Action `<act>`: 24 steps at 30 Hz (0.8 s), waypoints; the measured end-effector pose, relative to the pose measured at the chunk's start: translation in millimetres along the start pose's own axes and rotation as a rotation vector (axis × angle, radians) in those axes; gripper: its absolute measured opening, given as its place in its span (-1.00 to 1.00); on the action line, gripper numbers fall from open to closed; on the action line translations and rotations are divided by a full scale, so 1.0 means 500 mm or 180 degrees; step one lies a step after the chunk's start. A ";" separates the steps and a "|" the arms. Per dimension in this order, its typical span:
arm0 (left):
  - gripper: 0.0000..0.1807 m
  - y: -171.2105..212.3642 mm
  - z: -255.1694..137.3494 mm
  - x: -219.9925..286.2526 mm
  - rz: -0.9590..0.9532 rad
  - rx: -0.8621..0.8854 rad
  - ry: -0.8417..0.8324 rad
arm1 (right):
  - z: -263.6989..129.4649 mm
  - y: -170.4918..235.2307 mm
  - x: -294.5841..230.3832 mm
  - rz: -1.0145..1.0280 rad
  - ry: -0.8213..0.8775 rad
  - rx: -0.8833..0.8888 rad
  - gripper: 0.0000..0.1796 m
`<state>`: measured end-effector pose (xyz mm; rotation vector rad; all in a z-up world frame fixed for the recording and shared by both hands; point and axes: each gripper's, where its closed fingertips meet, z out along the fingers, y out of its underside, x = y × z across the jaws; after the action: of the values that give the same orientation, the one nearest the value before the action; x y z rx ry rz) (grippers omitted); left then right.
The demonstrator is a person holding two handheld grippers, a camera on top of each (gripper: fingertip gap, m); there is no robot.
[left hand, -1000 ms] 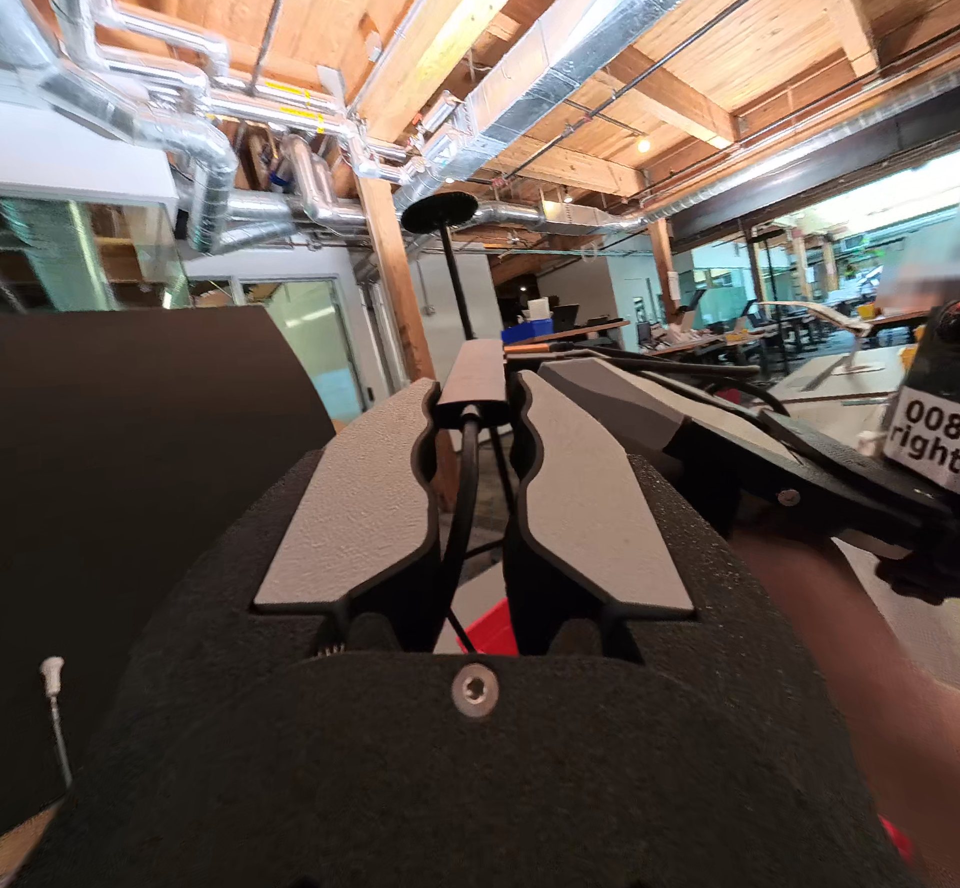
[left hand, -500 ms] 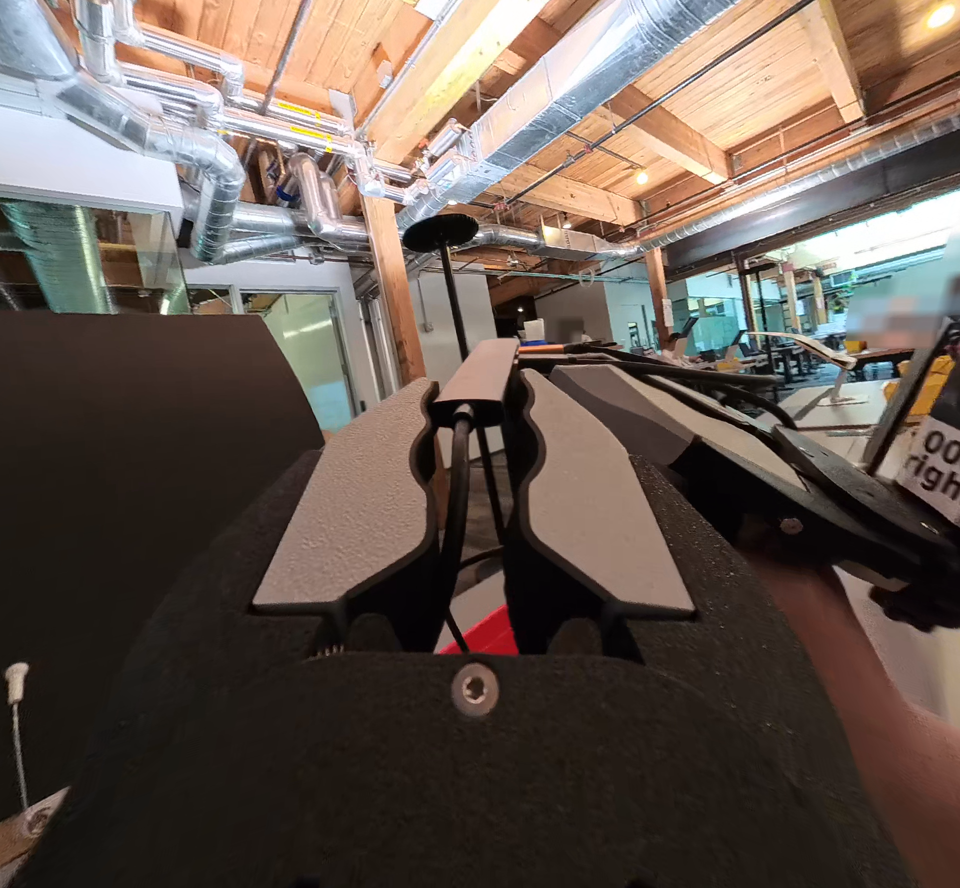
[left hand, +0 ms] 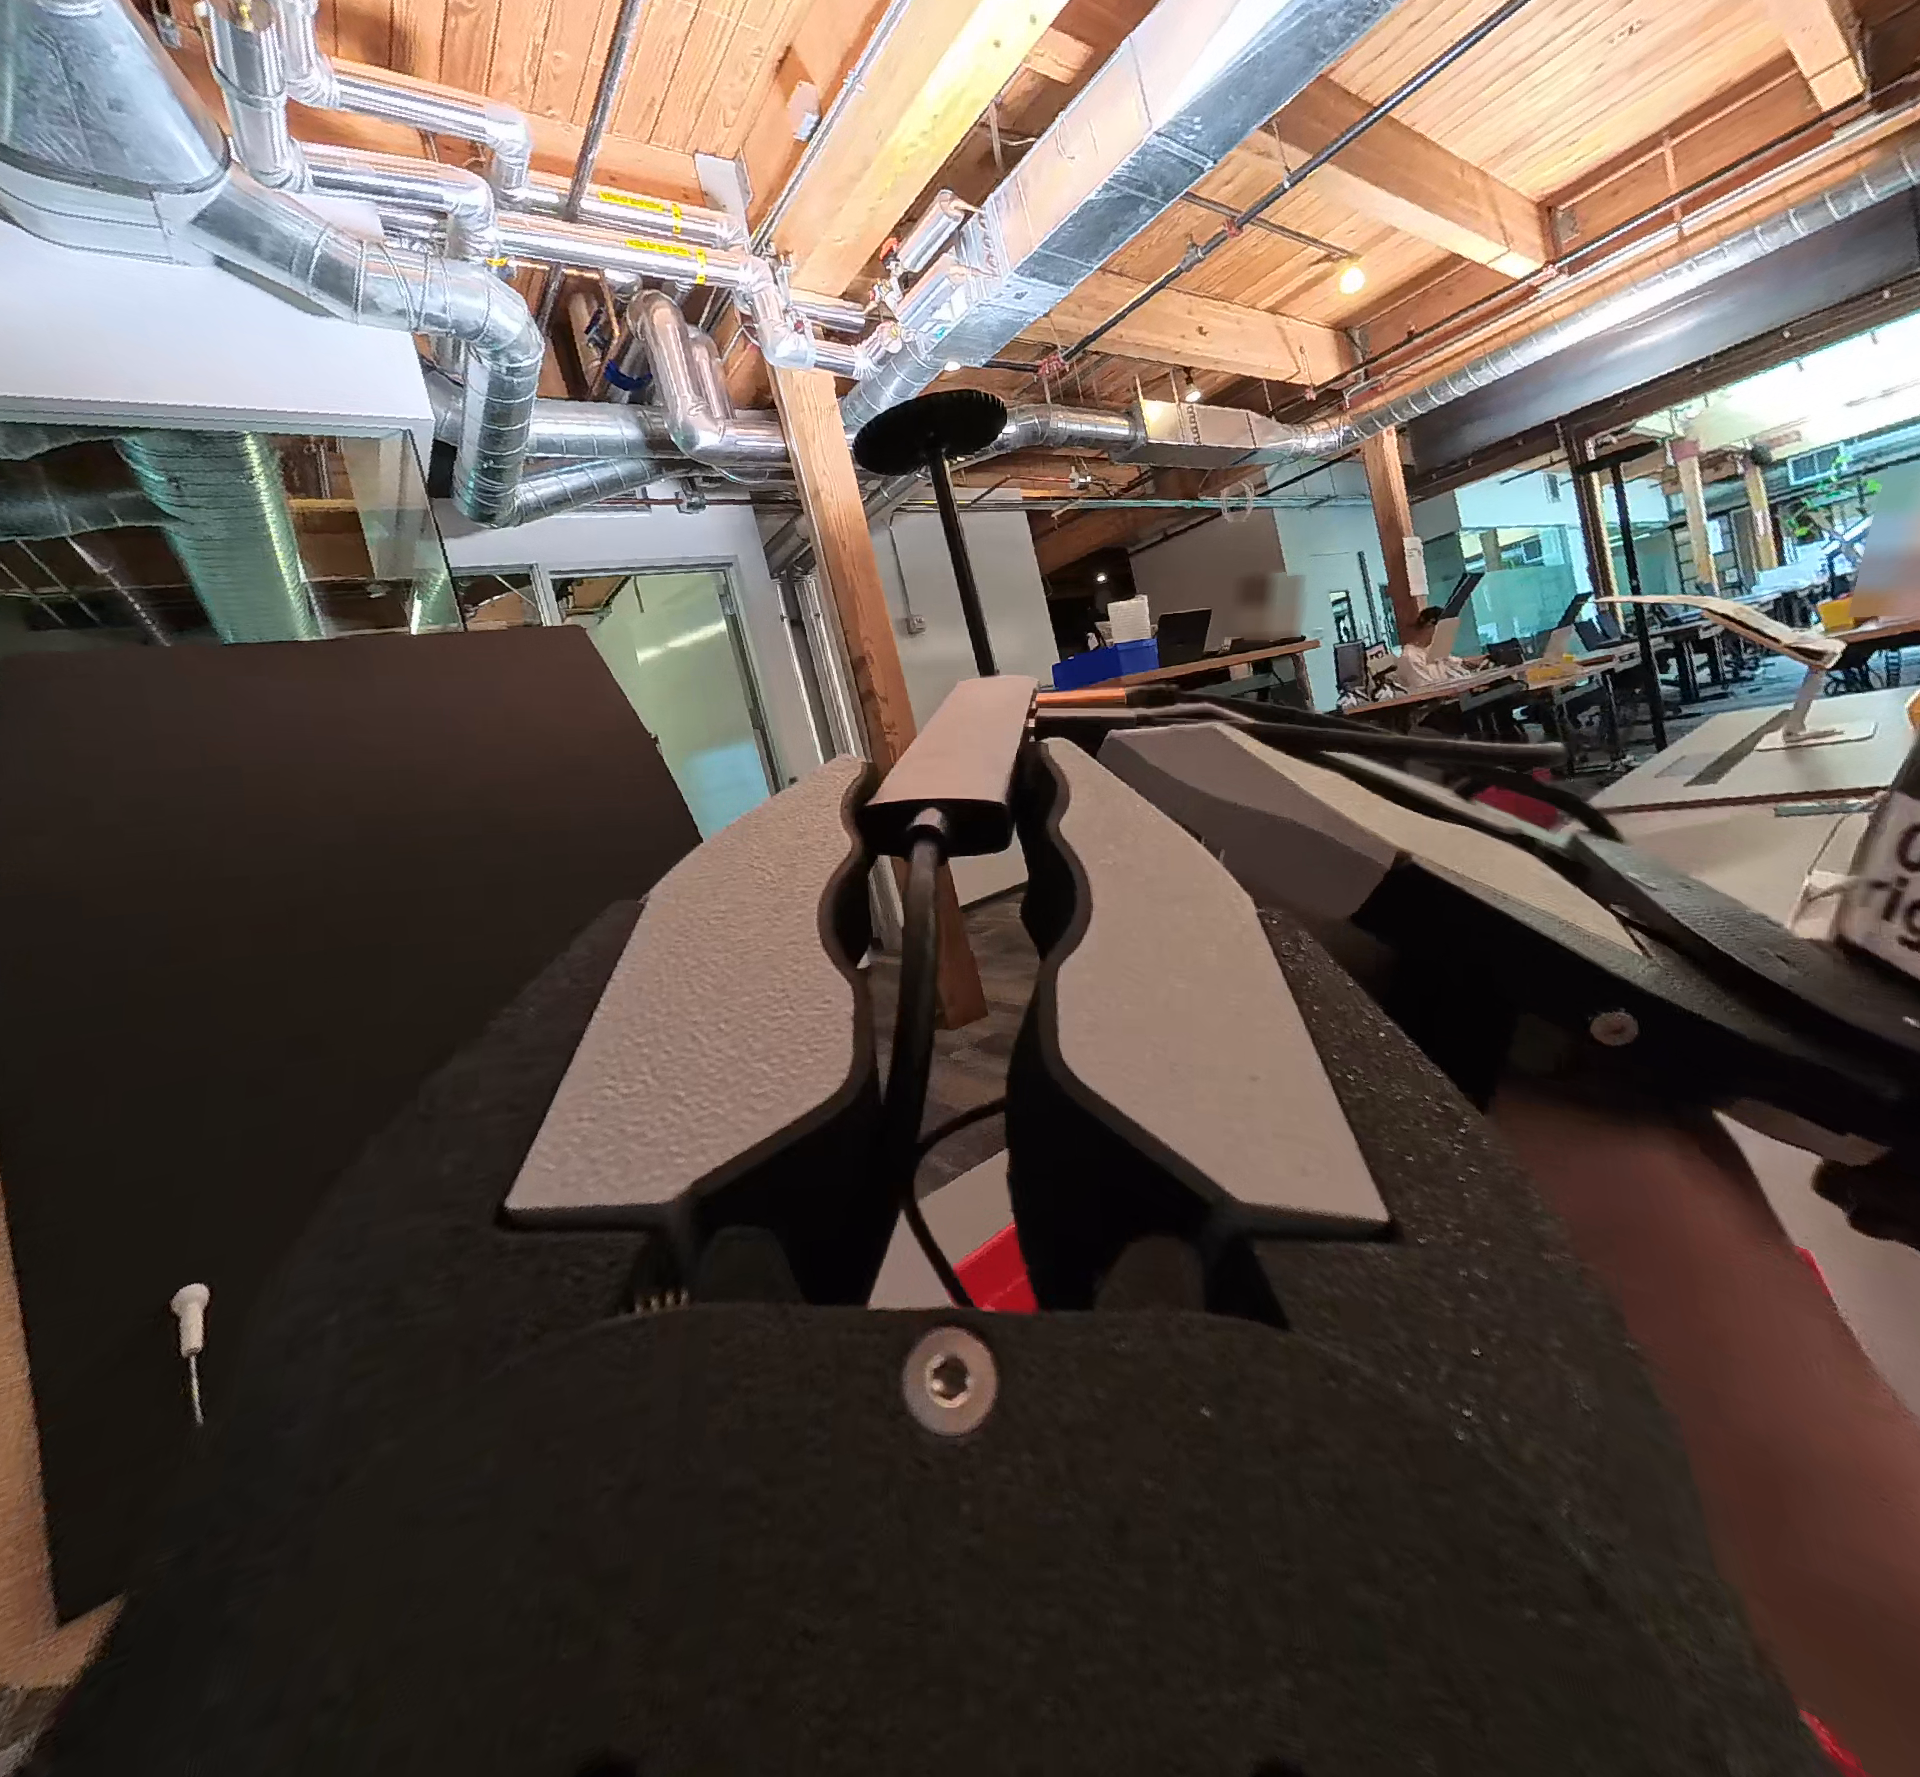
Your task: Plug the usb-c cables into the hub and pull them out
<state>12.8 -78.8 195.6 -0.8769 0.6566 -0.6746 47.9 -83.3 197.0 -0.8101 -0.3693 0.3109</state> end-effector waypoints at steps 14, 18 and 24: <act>-0.72 0.008 0.002 -0.007 0.0149 -0.0098 -0.0115 | 0.002 0.013 0.001 -0.0050 0.0148 -0.0123 -0.85; -0.72 0.006 0.000 -0.008 0.0117 -0.0105 -0.0026 | 0.002 0.010 -0.001 -0.0103 0.0038 -0.0151 -0.85; -0.71 0.009 0.002 -0.009 0.0115 -0.0141 -0.0053 | 0.000 0.017 0.000 -0.0178 0.0244 -0.0216 -0.85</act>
<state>12.1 -72.9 193.2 -0.9086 0.6731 -0.6218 46.7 -77.8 190.8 -0.8741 -0.3315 0.2156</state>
